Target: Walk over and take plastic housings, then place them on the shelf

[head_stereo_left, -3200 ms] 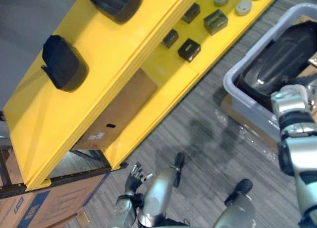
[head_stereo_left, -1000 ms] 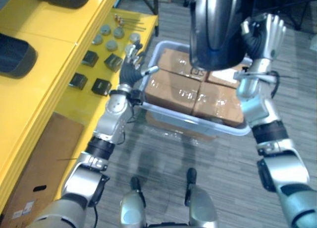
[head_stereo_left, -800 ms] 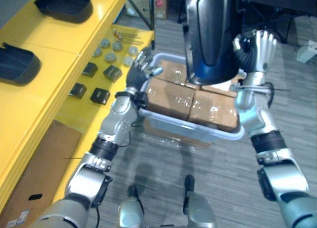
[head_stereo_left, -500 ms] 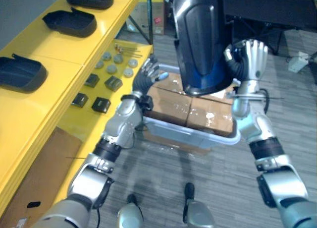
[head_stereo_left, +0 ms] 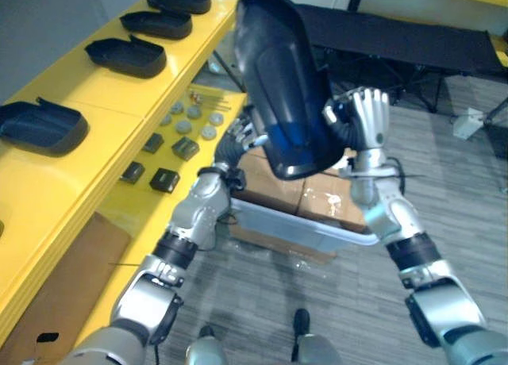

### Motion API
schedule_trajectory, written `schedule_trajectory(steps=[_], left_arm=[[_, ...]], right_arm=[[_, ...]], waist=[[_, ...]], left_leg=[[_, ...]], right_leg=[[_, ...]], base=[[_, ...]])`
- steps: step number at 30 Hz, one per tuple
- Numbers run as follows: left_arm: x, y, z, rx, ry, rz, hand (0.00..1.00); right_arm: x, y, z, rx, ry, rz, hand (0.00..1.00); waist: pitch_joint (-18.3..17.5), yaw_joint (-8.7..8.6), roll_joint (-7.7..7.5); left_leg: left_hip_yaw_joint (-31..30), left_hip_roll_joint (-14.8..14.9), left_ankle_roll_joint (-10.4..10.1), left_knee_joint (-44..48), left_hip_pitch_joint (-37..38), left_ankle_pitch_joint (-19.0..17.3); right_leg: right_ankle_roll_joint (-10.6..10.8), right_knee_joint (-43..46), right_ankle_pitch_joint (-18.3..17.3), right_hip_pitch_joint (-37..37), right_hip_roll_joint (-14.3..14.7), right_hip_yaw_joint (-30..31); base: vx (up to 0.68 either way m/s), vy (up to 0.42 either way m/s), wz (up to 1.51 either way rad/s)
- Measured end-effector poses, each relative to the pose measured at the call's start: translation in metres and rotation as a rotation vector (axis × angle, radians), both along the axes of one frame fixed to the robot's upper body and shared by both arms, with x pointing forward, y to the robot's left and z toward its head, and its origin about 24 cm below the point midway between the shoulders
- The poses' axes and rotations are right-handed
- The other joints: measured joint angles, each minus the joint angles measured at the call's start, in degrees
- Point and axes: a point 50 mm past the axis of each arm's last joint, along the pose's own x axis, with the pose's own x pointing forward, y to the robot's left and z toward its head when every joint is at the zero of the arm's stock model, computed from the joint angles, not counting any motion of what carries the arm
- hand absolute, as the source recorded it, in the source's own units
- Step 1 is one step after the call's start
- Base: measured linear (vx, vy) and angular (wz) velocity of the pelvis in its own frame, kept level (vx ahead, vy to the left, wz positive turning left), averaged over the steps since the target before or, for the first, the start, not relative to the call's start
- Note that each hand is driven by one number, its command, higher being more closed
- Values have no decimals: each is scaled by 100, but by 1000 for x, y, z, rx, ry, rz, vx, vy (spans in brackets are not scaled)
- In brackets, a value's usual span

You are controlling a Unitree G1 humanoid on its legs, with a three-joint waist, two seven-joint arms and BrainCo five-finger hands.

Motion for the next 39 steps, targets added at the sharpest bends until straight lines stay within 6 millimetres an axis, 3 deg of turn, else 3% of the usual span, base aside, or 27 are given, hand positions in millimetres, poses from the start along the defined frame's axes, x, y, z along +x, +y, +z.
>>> schedule_trajectory(steps=[4, 5, 16, 24, 32, 33, 39], left_arm=[[-2, 2, -8, 0, 23, 8, 0], [-3, 3, -10, 0, 30, 11, 100], [-5, 7, -15, -65, 38, 39, 100], [-10, 12, -28, -202, 110, 38, 100], [-13, 6, -30, -208, 87, 21, 100], [-13, 6, -29, -210, 81, 21, 100], [-14, 5, -29, -212, 61, 19, 100]], right_arm=[[-3, 4, -4, -6, 4, 24, 100], [-4, 5, -5, -10, 9, 30, 100], [-20, 29, -49, 8, 135, 146, 100], [-32, 43, -64, 61, 152, 234, 100], [-36, 44, -68, 135, 147, 237, 100], [-37, 45, -69, 141, 146, 238, 0], [-40, 48, -72, 249, 179, 279, 0]], waist=[[0, 35, 0], [0, 40, 0], [0, 52, -1], [-25, 44, -33], [-66, 46, -103], [-66, 45, -103], [-66, 37, -103]], left_leg=[[-4, -4, -5, -43, 6, 33], [-6, -7, -7, -59, 9, 39], [-6, -25, -12, -118, 24, 67], [40, -34, -17, -179, 107, 74], [37, -53, -11, -182, 105, 78], [37, -53, -11, -183, 106, 79], [38, -55, -8, -186, 107, 81]], right_leg=[[-1, -13, 1, -2, 0, -20], [-1, -13, 2, -3, 0, -22], [-2, -31, 2, -10, -3, -20], [-2, -31, 1, 1, -4, 33], [-1, -32, 1, 1, -24, 26], [-1, -33, 1, 1, -24, 26], [-1, -36, 2, 1, -26, 25]], base=[[-20, 0, 0], [0, 0, 0], [0, 2, 1], [-15, 9, -3], [0, 0, 0], [0, 0, 0], [0, 0, 0]])
